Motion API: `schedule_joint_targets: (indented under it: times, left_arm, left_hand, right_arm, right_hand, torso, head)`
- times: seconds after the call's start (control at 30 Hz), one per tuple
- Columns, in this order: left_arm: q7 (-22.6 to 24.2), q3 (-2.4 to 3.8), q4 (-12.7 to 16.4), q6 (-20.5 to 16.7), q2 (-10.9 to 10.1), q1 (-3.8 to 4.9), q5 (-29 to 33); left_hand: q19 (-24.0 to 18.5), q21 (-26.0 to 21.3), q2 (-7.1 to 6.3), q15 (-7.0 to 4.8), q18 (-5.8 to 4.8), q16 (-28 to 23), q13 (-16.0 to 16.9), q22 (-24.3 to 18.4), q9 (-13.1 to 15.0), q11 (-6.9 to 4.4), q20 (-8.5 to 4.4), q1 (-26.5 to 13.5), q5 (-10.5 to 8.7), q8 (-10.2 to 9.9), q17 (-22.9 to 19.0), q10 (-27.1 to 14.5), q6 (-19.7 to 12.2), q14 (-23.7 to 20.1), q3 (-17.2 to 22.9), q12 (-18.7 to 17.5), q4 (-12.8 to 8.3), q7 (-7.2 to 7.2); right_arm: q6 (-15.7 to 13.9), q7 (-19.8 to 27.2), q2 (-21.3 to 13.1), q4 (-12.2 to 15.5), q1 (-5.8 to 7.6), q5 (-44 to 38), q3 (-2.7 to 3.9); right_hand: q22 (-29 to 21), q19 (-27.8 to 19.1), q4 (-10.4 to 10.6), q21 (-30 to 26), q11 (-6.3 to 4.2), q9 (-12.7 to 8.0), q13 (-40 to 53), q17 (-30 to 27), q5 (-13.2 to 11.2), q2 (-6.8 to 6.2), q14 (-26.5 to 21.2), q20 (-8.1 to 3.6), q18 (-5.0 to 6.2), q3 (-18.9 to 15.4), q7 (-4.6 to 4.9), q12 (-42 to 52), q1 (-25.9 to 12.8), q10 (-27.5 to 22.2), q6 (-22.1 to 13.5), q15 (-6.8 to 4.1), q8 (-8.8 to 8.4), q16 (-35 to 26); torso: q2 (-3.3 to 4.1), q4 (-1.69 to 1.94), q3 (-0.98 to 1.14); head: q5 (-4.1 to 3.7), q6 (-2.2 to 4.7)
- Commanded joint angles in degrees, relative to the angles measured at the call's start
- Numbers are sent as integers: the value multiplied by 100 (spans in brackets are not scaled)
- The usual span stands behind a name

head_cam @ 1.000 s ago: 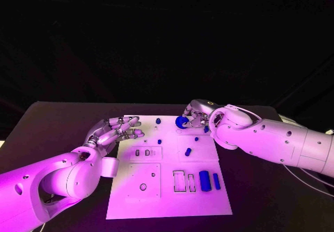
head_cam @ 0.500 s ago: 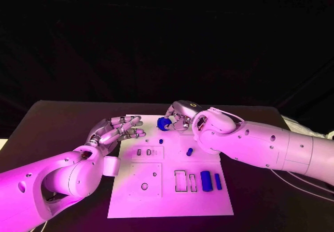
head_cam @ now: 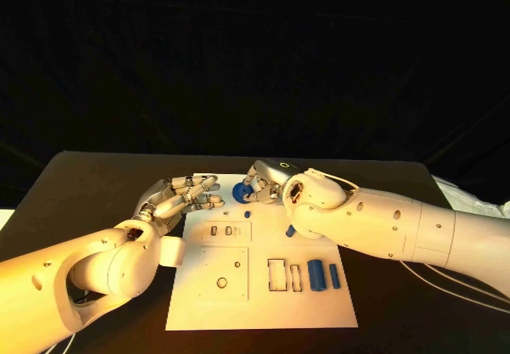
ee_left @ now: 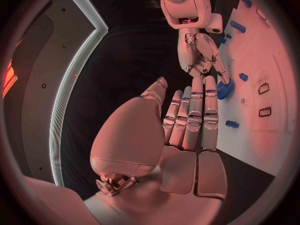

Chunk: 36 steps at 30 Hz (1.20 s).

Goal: Assemble the parts on the task board

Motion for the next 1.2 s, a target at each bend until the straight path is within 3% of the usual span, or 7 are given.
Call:
schedule_joint_targets:
  times: [0.03, 0.3, 0.53, 0.7, 0.9, 1.1, 1.2]
  left_arm:
    - [26, 4, 8, 127, 17, 6, -34]
    - [25, 4, 6, 128, 18, 6, -34]
    - [17, 4, 2, 130, 18, 6, -34]
    - [13, 4, -2, 138, 17, 6, -34]
    - [15, 4, -17, 142, -4, 6, -34]
    - [26, 4, -17, 143, -40, 6, -34]
    - [31, 4, -19, 155, -46, 7, -34]
  left_hand:
    - [48, -21, -2, 25, 59, -34, -6, -8, -3, 4, 11, 42, -18, -32, 10, -11, -10, -9, 15, -35, -35, 19]
    - [48, -21, -2, 25, 59, -34, -6, -8, -3, 4, 11, 42, -18, -32, 10, -11, -10, -9, 15, -35, -35, 19]
    - [51, -25, 1, 25, 59, -37, -6, -10, -3, 4, 10, 46, -19, -35, 16, -11, -11, -9, 22, -38, -46, 20]
    - [52, -25, 1, 25, 59, -38, -6, -10, -3, 5, 10, 46, -19, -36, 17, -12, -12, -9, 23, -39, -48, 21]
    - [53, -26, 0, 26, 59, -39, -7, -11, -4, 6, 10, 46, -19, -37, 18, -15, -14, -9, 24, -41, -50, 22]
    - [53, -27, 0, 26, 59, -40, -7, -12, -4, 6, 10, 46, -19, -38, 20, -16, -15, -9, 26, -43, -54, 22]
    - [55, -28, 1, 25, 59, -41, -7, -12, -4, 6, 10, 48, -19, -38, 22, -15, -13, -8, 28, -43, -57, 22]
  right_arm:
    - [49, -51, 54, -68, -35, -84, -23]
    - [-72, -32, 127, -154, -48, -58, -32]
    - [-108, 29, 117, -149, -50, -38, -34]
    - [-393, 116, -31, 13, -56, -16, -33]
    - [-708, 617, -644, 483, -46, 451, 6]
    - [-428, 1901, -1476, 660, 49, 1458, 31]
    - [-245, 2350, -1812, 596, 64, 1696, 33]
  right_hand:
    - [-14, 7, 45, 13, 56, -35, -181, 1012, -83, -96, 490, 63, -87, -29, 43, -202, -116, -154, -224, 67, -160, -2]
    - [-79, -49, 118, -23, 167, -57, -675, 967, -132, -250, 475, 173, -70, -130, 152, -769, -240, -540, -624, 170, -358, -29]
    - [-107, -73, 210, -39, 194, -44, -777, 930, -87, -323, 465, 207, -62, -239, 177, -884, -327, -617, -718, 199, -344, -51]
    - [-88, -66, 252, -29, 187, -31, -713, 936, -4, -310, 466, 211, -64, -272, 167, -813, -338, -563, -686, 197, -317, -49]
    - [4, -23, 265, 20, 162, -11, -560, 973, 117, -260, 476, 201, -79, -274, 140, -648, -277, -446, -582, 179, -266, -31]
    - [21, -24, 87, 33, 151, -12, -479, 981, 140, -203, 478, 184, -83, -178, 138, -573, 18, -411, -532, 166, -254, -27]
    - [4, -40, 4, 25, 153, -14, -510, 992, 151, -243, 479, 185, -80, -171, 140, -615, 109, -447, -514, 168, -254, -23]
  torso:
    - [3, -3, 1]
    - [4, -7, 1]
    - [-1, -8, 5]
    - [0, -6, 6]
    - [-5, -26, 6]
    - [-11, -96, 14]
    - [-9, -131, 35]
  head:
    - [13, -1]
    - [7, 7]
    - [9, -1]
    - [12, -1]
    - [18, 16]
    - [14, 48]
    - [13, 75]
